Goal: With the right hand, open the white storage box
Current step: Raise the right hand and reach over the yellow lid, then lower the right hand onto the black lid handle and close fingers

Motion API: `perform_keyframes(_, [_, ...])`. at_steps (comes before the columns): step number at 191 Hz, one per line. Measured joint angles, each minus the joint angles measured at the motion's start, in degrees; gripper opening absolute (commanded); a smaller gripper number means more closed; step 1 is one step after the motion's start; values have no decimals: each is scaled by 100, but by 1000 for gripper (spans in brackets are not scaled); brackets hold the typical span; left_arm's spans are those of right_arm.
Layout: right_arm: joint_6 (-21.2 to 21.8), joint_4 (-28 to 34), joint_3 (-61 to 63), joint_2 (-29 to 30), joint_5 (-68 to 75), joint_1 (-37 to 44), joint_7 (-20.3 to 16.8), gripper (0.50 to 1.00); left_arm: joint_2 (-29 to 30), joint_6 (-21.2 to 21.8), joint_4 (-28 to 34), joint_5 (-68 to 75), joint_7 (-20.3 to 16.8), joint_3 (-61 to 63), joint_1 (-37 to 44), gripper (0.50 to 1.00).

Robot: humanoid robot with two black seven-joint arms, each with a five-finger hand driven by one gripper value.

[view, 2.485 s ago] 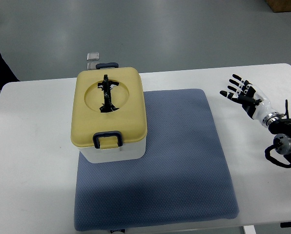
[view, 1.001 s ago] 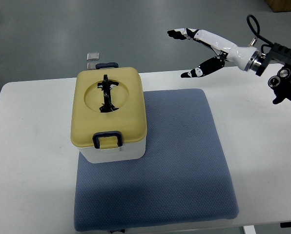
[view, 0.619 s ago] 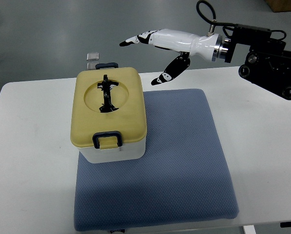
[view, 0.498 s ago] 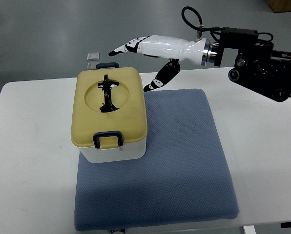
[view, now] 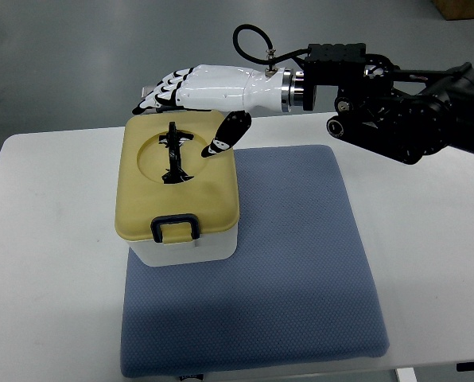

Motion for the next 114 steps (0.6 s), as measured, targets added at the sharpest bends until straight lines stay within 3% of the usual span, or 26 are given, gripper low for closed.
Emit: perform_keyframes(114, [-384, -408, -438, 433, -487, 212, 0, 928, 0, -2, 0, 0, -3, 0, -4, 1000])
